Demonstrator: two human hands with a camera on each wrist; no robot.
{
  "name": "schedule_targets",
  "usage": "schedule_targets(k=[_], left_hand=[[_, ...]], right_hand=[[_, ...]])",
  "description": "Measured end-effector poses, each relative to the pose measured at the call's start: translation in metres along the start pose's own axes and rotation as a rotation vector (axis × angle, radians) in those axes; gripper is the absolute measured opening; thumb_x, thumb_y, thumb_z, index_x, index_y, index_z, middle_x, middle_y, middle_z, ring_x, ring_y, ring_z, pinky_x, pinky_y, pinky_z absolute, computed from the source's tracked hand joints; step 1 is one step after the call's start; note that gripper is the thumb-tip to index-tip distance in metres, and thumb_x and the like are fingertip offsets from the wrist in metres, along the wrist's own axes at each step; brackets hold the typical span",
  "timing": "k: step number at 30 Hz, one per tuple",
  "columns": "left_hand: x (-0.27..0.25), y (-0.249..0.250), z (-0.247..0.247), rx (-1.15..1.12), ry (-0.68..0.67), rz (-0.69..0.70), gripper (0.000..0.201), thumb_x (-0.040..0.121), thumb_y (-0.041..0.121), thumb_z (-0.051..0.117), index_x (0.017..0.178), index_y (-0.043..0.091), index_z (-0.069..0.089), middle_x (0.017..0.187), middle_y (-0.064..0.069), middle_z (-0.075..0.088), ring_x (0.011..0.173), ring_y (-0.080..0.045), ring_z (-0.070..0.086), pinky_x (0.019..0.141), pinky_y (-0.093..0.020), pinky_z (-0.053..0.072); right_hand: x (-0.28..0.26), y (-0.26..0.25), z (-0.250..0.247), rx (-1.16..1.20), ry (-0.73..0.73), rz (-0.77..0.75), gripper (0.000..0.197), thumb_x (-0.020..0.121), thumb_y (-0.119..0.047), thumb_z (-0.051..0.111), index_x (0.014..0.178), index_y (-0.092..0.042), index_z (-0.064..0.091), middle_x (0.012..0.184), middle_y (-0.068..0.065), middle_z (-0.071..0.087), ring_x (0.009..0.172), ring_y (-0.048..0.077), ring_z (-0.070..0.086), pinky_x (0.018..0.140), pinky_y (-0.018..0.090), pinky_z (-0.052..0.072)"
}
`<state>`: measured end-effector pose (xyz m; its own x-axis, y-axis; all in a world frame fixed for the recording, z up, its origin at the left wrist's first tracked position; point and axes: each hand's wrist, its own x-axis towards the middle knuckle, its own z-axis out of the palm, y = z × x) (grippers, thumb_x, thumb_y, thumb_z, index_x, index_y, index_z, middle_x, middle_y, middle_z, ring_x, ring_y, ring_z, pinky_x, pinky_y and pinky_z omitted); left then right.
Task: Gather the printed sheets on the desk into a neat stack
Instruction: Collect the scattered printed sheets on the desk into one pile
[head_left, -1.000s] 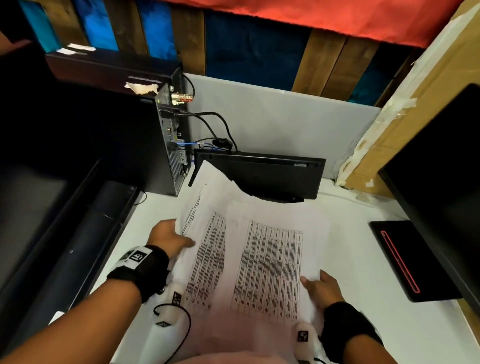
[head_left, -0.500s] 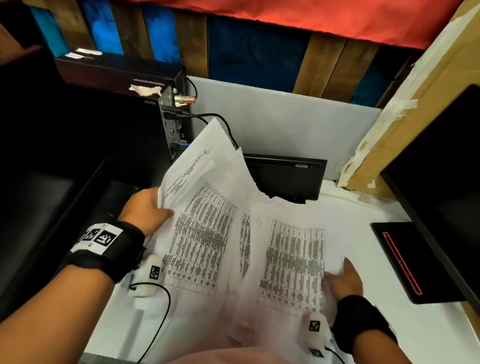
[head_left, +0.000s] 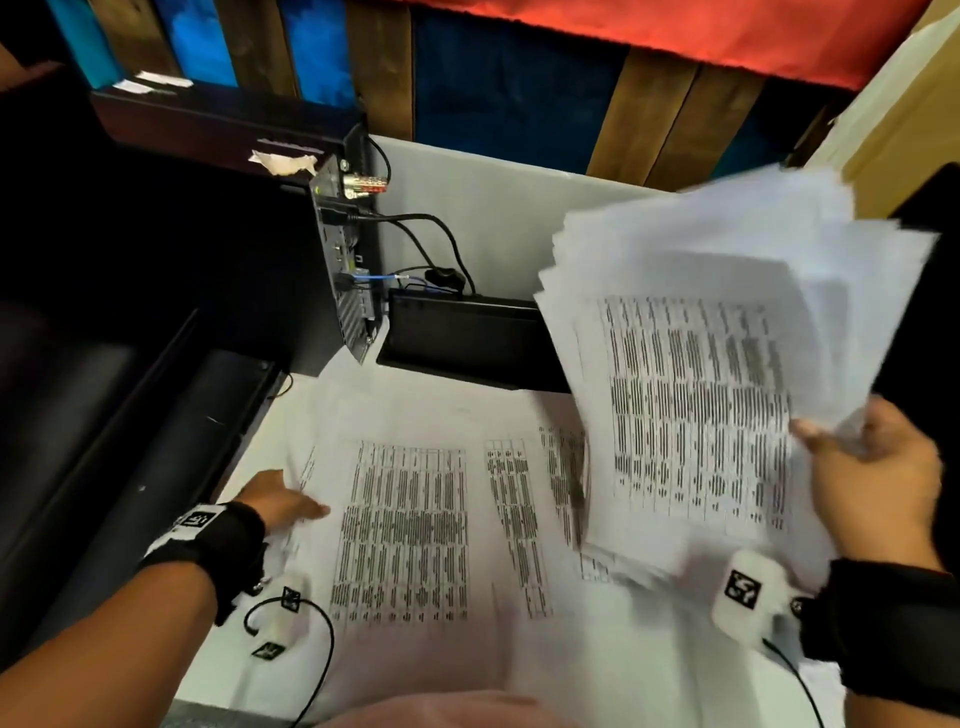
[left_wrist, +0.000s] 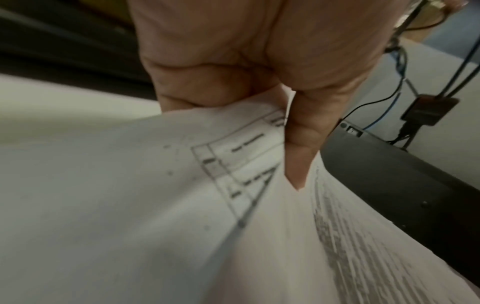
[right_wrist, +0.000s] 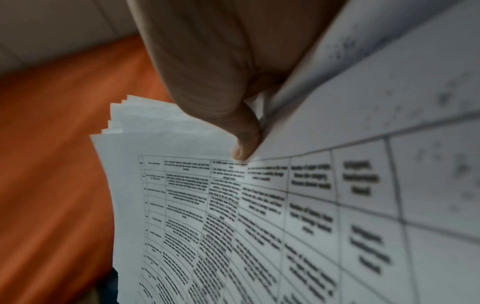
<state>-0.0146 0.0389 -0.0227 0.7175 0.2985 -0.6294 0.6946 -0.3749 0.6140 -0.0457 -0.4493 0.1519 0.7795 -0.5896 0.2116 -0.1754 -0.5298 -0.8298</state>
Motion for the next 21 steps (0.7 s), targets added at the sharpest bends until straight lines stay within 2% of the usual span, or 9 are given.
schedule_targets(k=[3,5,6,8,10,12,15,18,21], left_hand=[[0.0,-0.004,0.017,-0.055,-0.033,0.005,0.046,0.068,0.005,0.084,0.109,-0.007,0.066,0.112,-0.021,0.07,0.1,-0.032,0.067,0.095,-0.039,0.05],[0.004,-0.008,0.028,-0.047,0.002,0.052,0.071,0.069,0.025,0.085,0.127,-0.002,0.056,0.127,-0.02,0.063,0.113,-0.034,0.062,0.1,-0.04,0.048],[0.008,-0.009,0.031,-0.03,0.027,0.075,0.072,0.07,0.034,0.082,0.129,0.001,0.053,0.126,-0.02,0.063,0.113,-0.036,0.062,0.097,-0.04,0.049],[0.03,-0.024,0.034,-0.042,0.093,0.087,0.047,0.081,0.025,0.071,0.121,0.006,0.054,0.115,-0.025,0.066,0.1,-0.041,0.066,0.086,-0.044,0.054],[0.035,-0.025,0.034,-0.036,0.114,0.092,0.036,0.085,0.004,0.056,0.121,0.008,0.053,0.114,-0.028,0.066,0.096,-0.044,0.067,0.083,-0.047,0.055],[0.024,-0.017,0.035,-0.003,0.074,0.09,0.043,0.088,-0.005,0.047,0.13,0.003,0.049,0.126,-0.024,0.06,0.11,-0.042,0.061,0.093,-0.041,0.048],[0.011,-0.009,0.042,-0.022,0.012,0.03,0.041,0.1,0.012,0.043,0.139,0.0,0.041,0.14,-0.019,0.048,0.13,-0.035,0.046,0.104,-0.034,0.035],[0.001,-0.007,0.051,-0.106,-0.091,0.034,0.059,0.099,0.041,0.043,0.144,0.004,0.035,0.149,-0.016,0.042,0.137,-0.03,0.04,0.109,-0.035,0.029],[0.0,-0.007,0.057,-0.119,-0.108,0.053,0.066,0.096,0.039,0.051,0.146,0.002,0.029,0.148,-0.014,0.042,0.136,-0.031,0.041,0.107,-0.033,0.033]], right_hand=[[-0.003,-0.042,0.001,0.085,-0.044,-0.061,0.024,0.088,-0.013,0.068,0.075,-0.01,0.048,0.069,0.011,0.052,0.062,0.01,0.05,0.072,0.03,0.048],[-0.004,-0.05,0.021,0.185,-0.128,-0.052,0.015,0.088,-0.004,0.066,0.085,-0.015,0.057,0.079,0.007,0.061,0.059,-0.008,0.057,0.069,0.009,0.049],[-0.005,-0.048,0.035,0.205,-0.163,-0.03,0.018,0.087,0.0,0.065,0.096,-0.014,0.06,0.087,0.003,0.064,0.057,-0.015,0.058,0.068,0.005,0.05],[-0.013,-0.029,0.075,0.171,-0.263,0.065,0.027,0.085,0.004,0.064,0.111,-0.005,0.061,0.098,0.006,0.065,0.06,-0.015,0.06,0.073,0.012,0.054],[-0.031,0.0,0.12,0.131,-0.38,0.195,0.031,0.084,0.006,0.064,0.114,-0.001,0.062,0.106,0.01,0.065,0.082,0.008,0.066,0.071,0.018,0.053],[-0.061,0.029,0.162,0.053,-0.484,0.365,0.043,0.085,0.002,0.065,0.127,0.001,0.056,0.127,0.015,0.061,0.111,0.026,0.061,0.089,0.029,0.049],[-0.105,0.058,0.202,-0.174,-0.698,0.472,0.066,0.09,-0.009,0.061,0.148,-0.001,0.03,0.153,0.013,0.036,0.14,0.027,0.039,0.113,0.029,0.03],[-0.127,0.069,0.218,-0.459,-0.807,0.321,0.06,0.093,-0.024,0.057,0.145,-0.005,0.035,0.15,0.015,0.039,0.137,0.029,0.039,0.113,0.035,0.034],[-0.128,0.06,0.214,-0.746,-0.723,0.22,0.052,0.09,-0.039,0.055,0.137,-0.018,0.042,0.145,0.011,0.032,0.132,0.03,0.034,0.104,0.047,0.037]])
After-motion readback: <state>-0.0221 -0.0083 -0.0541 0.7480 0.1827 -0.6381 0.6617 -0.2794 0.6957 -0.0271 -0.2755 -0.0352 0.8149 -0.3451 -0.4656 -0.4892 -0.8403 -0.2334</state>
